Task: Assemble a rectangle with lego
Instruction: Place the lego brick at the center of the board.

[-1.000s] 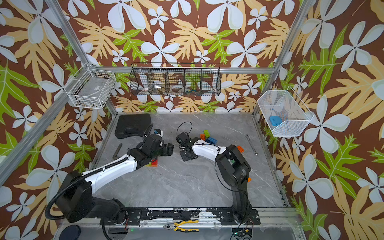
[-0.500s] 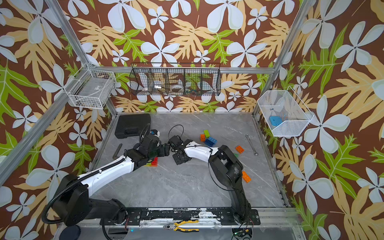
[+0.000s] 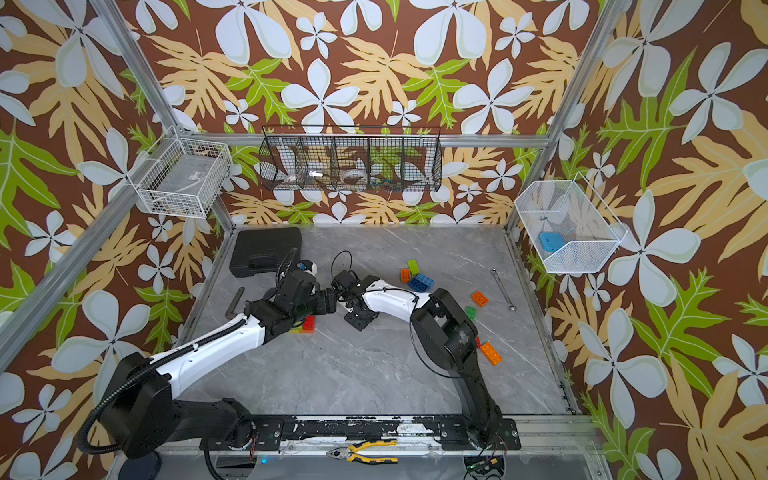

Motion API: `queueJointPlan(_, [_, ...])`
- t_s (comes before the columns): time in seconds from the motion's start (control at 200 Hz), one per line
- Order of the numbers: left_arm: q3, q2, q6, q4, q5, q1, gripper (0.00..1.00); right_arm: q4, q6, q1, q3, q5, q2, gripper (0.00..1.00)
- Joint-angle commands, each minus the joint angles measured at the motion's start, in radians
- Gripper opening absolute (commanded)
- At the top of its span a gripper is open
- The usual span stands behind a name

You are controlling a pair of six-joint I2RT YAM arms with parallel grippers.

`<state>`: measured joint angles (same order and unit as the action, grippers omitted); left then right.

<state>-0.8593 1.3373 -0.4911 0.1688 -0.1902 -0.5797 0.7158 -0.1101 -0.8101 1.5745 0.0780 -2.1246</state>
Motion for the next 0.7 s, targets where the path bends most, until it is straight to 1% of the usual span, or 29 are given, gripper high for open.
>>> queueJointPlan(0.0, [-0.01,-0.005,0.009,-0.026,-0.005,0.001,0.89,0.115,-0.083,-0.004,-0.006,-0.031,-0.011,0.31])
queueJointPlan(0.19, [-0.021,-0.015,0.014,-0.015,-0.012,0.004,0.89,0.101,-0.087,-0.001,-0.001,-0.048,0.032,0.62])
queueJointPlan(0.25, [-0.034,-0.027,0.018,0.0,-0.019,0.011,0.9,0.086,-0.072,0.007,-0.003,-0.055,0.068,0.66])
queueJointPlan(0.32, [-0.05,-0.054,0.027,0.016,-0.027,0.024,0.9,0.062,-0.042,0.033,-0.012,-0.093,0.126,0.7])
queueJointPlan(0.39, [-0.064,-0.082,0.038,0.028,-0.035,0.042,0.9,0.025,0.0,0.073,-0.045,-0.122,0.195,0.72])
queueJointPlan(0.45, [-0.071,-0.104,0.05,0.034,-0.047,0.052,0.9,-0.019,0.073,0.121,-0.081,-0.104,0.247,0.72])
queueJointPlan(0.526, [-0.071,-0.114,0.071,0.029,-0.058,0.052,0.9,-0.066,0.221,0.216,-0.126,-0.069,0.285,0.67])
queueJointPlan(0.561, [-0.063,-0.111,0.077,0.02,-0.054,0.051,0.9,-0.085,0.329,0.272,-0.149,-0.064,0.296,0.64])
queueJointPlan(0.596, [-0.049,-0.102,0.077,-0.001,-0.043,0.048,0.9,-0.11,0.403,0.325,-0.179,-0.071,0.302,0.61])
queueJointPlan(0.641, [-0.035,-0.083,0.069,-0.026,-0.032,0.033,0.89,-0.141,0.453,0.373,-0.203,-0.062,0.303,0.58])
queueJointPlan(0.696, [-0.032,-0.045,0.062,-0.047,-0.026,-0.002,0.89,-0.164,0.459,0.387,-0.196,-0.004,0.287,0.58])
